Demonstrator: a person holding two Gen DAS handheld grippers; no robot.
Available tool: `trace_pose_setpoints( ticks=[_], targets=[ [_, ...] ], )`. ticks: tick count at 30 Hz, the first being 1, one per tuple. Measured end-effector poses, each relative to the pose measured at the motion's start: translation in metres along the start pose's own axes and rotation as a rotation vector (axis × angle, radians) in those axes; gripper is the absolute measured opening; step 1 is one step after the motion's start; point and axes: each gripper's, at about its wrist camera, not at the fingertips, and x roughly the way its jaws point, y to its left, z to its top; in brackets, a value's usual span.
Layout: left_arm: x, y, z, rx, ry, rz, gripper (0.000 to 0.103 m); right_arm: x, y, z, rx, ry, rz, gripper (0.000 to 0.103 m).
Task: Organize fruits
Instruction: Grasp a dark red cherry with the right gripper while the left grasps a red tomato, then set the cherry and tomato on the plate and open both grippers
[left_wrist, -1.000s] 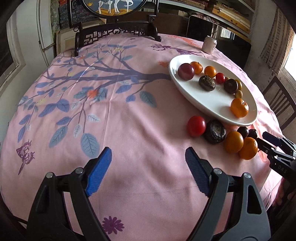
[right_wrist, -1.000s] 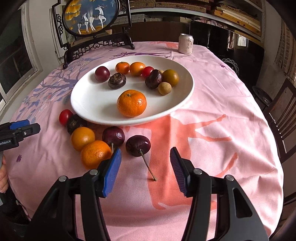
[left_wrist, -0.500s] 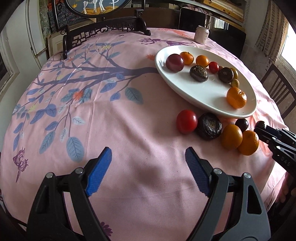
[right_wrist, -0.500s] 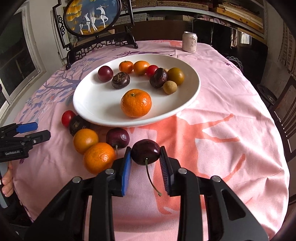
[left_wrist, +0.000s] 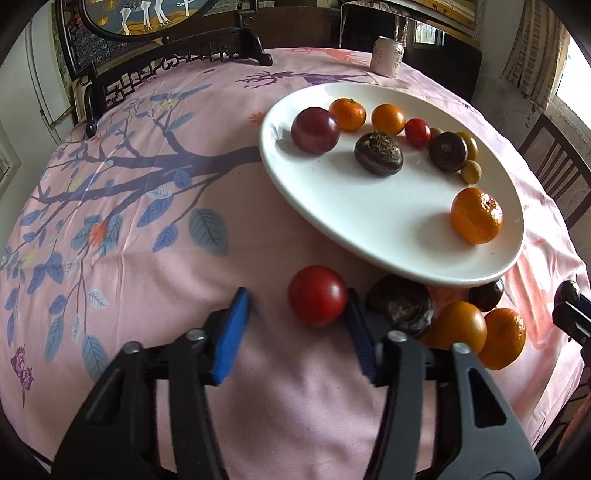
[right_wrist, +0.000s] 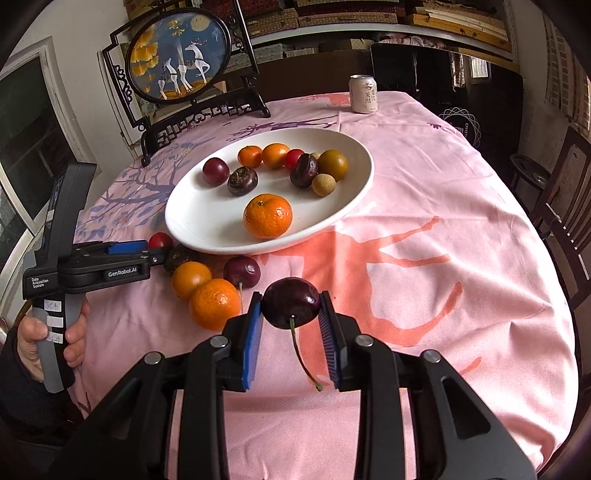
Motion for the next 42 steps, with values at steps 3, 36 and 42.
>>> trace_pose_setpoints(
  ticks=[3,36,42],
  targets=[
    [-0.002,-0.001,0.0,-0.002,-0.01,-0.024,0.03,-0.003,0.002,0.0,-0.001,-0.004,0.001,0.031],
    [0.004,-0.071,0.134,0.064,-0.032,-0.08,0.03,0.063,-0.016,0.104,-0.081,-0.032,-0.161,0.03],
    [0.033,-0.075,0.141,0.053,0.015,-0.086,0.03,0.082,-0.021,0.11,-0.098,0.005,-0.149,0.03]
  ],
)
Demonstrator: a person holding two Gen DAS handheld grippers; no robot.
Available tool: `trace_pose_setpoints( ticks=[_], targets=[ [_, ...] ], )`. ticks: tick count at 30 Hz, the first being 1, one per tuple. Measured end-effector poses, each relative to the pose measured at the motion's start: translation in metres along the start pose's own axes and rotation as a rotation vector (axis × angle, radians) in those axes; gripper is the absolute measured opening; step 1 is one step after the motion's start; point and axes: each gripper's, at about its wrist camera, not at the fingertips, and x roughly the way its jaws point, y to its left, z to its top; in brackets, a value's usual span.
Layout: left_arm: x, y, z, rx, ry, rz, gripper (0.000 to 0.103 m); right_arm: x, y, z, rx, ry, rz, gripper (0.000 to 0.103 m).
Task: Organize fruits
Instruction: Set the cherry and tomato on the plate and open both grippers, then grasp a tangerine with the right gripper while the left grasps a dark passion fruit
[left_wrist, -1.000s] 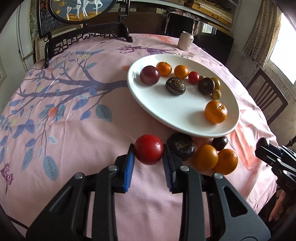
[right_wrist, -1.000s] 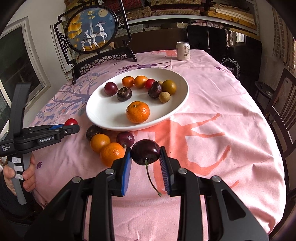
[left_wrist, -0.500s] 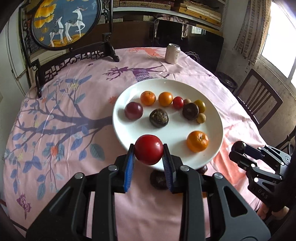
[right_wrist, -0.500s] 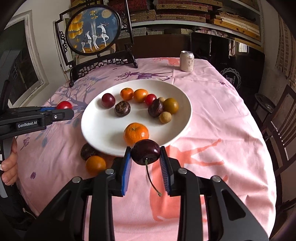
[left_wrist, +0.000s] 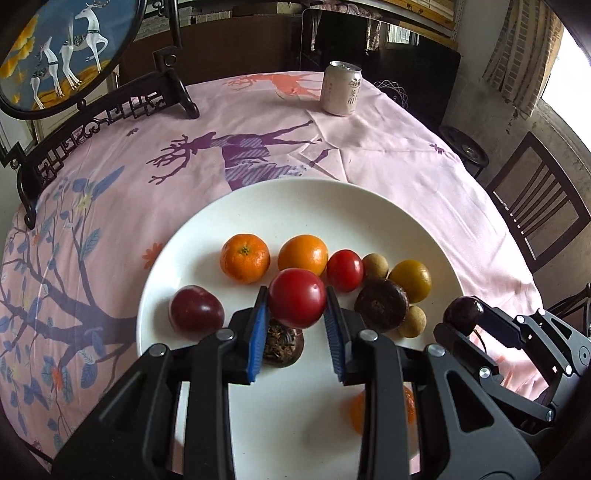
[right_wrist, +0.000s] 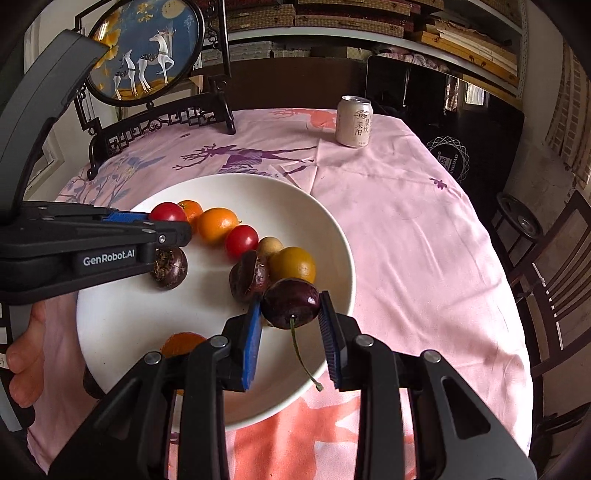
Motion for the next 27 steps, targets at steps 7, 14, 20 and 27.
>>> trace_pose_setpoints(
  ticks=[7,14,20,27],
  targets=[
    [0.006,-0.002,0.002,0.003,0.014,0.004,0.032,0.006,0.002,0.002,-0.007,0.001,-0.012,0.031],
    [-0.036,0.006,-0.015,-0.009,-0.058,-0.029,0.067,-0.025,0.001,-0.001,-0.004,-0.067,-0.05,0.056],
    [-0.088,0.022,-0.084,-0.019,-0.139,0.02,0.084,-0.084,0.011,-0.044,0.04,-0.092,0.069,0.07],
    [-0.091,0.058,-0.162,-0.083,-0.109,0.099,0.084,-0.081,0.055,-0.1,-0.012,-0.002,0.154,0.074]
  ],
)
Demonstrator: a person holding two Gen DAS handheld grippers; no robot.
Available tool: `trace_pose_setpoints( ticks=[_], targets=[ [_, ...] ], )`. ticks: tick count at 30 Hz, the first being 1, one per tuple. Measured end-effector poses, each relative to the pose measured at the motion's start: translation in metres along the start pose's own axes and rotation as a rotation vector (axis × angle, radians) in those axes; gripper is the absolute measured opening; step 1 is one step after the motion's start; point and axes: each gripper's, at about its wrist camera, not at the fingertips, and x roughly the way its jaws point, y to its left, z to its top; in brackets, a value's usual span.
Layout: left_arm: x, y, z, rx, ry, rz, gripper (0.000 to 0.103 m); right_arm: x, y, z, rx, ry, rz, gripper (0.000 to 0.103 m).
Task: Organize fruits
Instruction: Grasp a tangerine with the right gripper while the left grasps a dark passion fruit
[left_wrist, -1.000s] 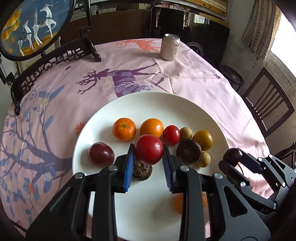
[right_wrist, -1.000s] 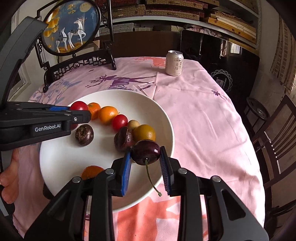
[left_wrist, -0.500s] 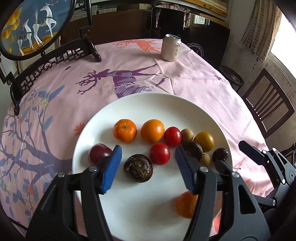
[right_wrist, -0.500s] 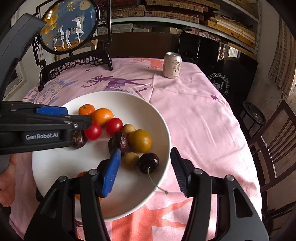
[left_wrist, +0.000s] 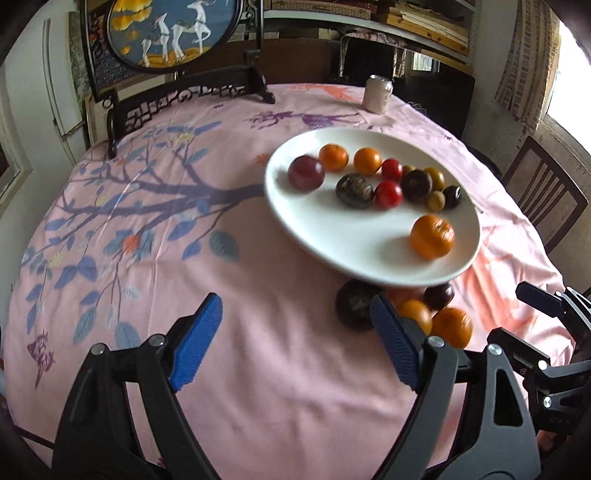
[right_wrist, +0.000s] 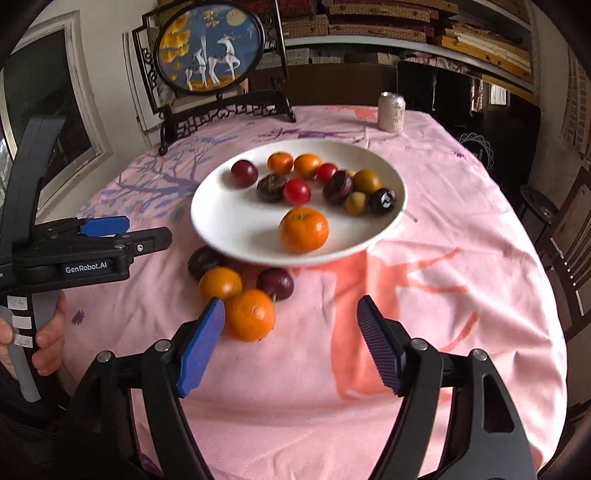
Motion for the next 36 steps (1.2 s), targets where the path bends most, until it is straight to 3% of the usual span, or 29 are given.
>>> trace_pose_setpoints(
  ticks=[5,10,15,20,23,25,30,33,36],
  targets=[
    [-0.004,0.022,-0.024,-0.02,0.014,0.048,0.084,0.016,0.019,-0.006,-0.013,0.026,0.022,0.073],
    [-0.014,0.028,-0.033,-0.047,0.022,-0.026,0.084,0.039,0.022,-0.005,-0.01,0.074,0.032,0.04],
    [-0.018,0.007,-0.036,0.008,0.027,-0.061,0.084,0.026,0.017,-0.007,0.011,0.045,0.034,0.04],
    [0.002,-0.006,-0.028,0.039,0.048,-0.017,0.084,-0.002,-0.008,-0.015,0.057,0.009,-0.05,0.04],
    [0.027,-0.018,-0.023,0.094,0.092,0.03,0.084,-0.01,-0.023,-0.024,0.095,0.005,-0.044,0.04],
    [0.041,-0.025,-0.022,0.107,0.13,0.01,0.085,-0.014,-0.031,-0.029,0.118,0.001,-0.034,0.04],
    [0.05,-0.037,-0.008,0.102,0.13,-0.022,0.083,-0.019,-0.044,-0.034,0.158,-0.014,-0.018,0.04],
    [0.051,-0.044,-0.004,0.109,0.113,-0.028,0.069,-0.02,-0.047,-0.034,0.169,-0.017,-0.007,0.04],
    [0.05,-0.049,-0.002,0.116,0.098,-0.083,0.043,-0.02,-0.047,-0.034,0.173,-0.018,-0.004,0.04]
  ],
)
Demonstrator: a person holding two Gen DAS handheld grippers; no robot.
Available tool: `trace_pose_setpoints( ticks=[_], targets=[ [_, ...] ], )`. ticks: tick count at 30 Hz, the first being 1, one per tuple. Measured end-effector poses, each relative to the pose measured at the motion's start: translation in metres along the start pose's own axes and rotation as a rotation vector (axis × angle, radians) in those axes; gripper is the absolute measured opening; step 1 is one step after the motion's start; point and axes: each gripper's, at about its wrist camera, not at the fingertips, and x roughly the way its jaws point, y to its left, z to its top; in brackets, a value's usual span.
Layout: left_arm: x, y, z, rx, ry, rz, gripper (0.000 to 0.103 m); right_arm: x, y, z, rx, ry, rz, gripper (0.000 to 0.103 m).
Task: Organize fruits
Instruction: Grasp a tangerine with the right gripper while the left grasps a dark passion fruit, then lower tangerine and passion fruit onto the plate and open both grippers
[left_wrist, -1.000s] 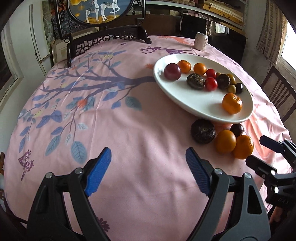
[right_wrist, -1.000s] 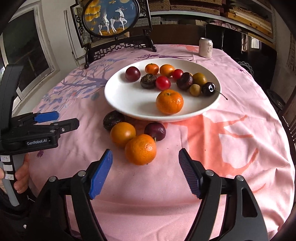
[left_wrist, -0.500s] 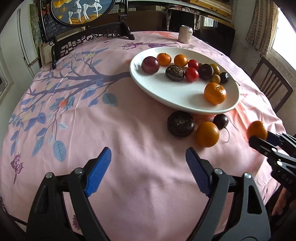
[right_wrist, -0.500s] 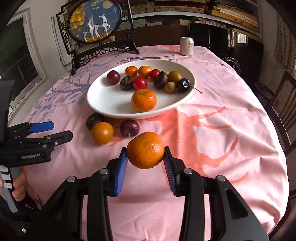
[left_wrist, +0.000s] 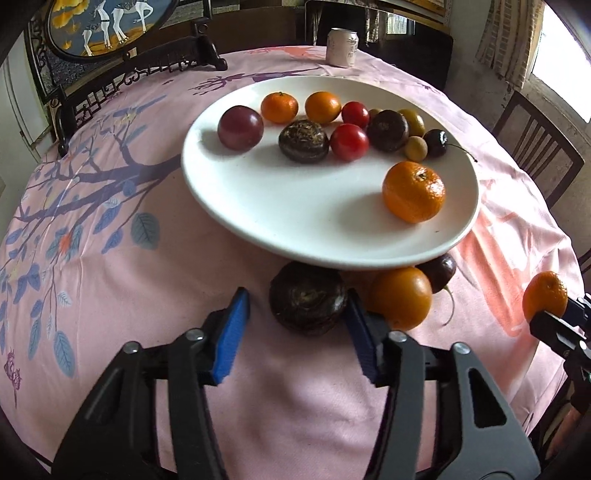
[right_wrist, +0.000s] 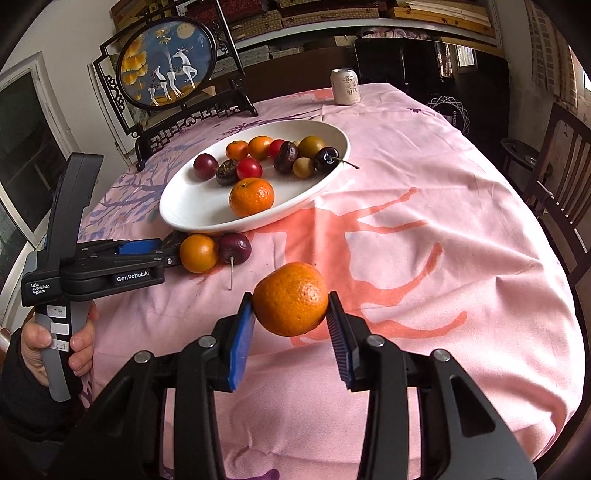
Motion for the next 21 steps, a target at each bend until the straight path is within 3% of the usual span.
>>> trace_pose_setpoints(
  ticks=[15,21],
  targets=[
    [-0.043,0.019,-0.024,-0.063,-0.04,-0.112,0.04,0.01,0.019,0.006,-0.022,0.016,-0.003,0.04],
    [-0.069,0.029,-0.007,-0.07,-0.093,-0.108,0.04,0.011,0.028,0.027,-0.068,-0.007,-0.009,0.04]
  ],
)
